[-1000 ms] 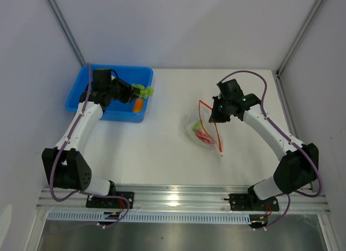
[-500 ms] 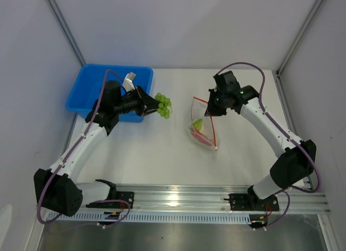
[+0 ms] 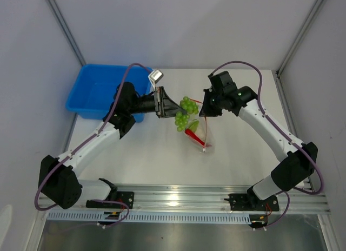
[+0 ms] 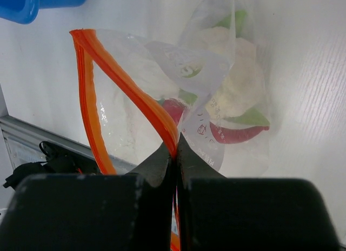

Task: Place the food in the zip-top bag and seal the zipper
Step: Place the fake fruit in the zipper food storage bag.

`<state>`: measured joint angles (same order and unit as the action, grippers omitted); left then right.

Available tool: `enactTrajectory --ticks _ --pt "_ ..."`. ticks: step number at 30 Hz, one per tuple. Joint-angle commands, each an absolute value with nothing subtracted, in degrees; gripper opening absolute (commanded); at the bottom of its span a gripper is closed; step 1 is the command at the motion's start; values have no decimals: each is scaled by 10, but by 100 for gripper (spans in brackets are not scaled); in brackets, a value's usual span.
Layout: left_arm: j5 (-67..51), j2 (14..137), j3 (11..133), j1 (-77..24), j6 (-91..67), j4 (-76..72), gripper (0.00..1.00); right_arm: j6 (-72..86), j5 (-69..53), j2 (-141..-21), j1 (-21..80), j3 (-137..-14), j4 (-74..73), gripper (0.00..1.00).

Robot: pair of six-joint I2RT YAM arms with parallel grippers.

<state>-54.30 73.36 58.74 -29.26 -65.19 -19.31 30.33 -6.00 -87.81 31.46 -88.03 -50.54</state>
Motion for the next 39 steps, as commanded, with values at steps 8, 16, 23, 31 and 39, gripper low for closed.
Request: enactTrajectory --ticks 8,16,23,31,39 --pt "-529 758 559 -308 -663 -86 1 308 -32 -817 337 -853 -477 0" --pt "-479 802 641 -309 -560 92 1 316 -35 -810 350 -842 -473 0" --pt "-377 819 709 -311 -495 192 6 329 -64 -820 350 -845 -462 0" --pt "-333 860 754 -329 -437 257 18 323 -71 -831 350 -862 -470 0" --pt "-307 889 794 -341 -409 296 29 316 -76 -839 348 -867 -472 0"
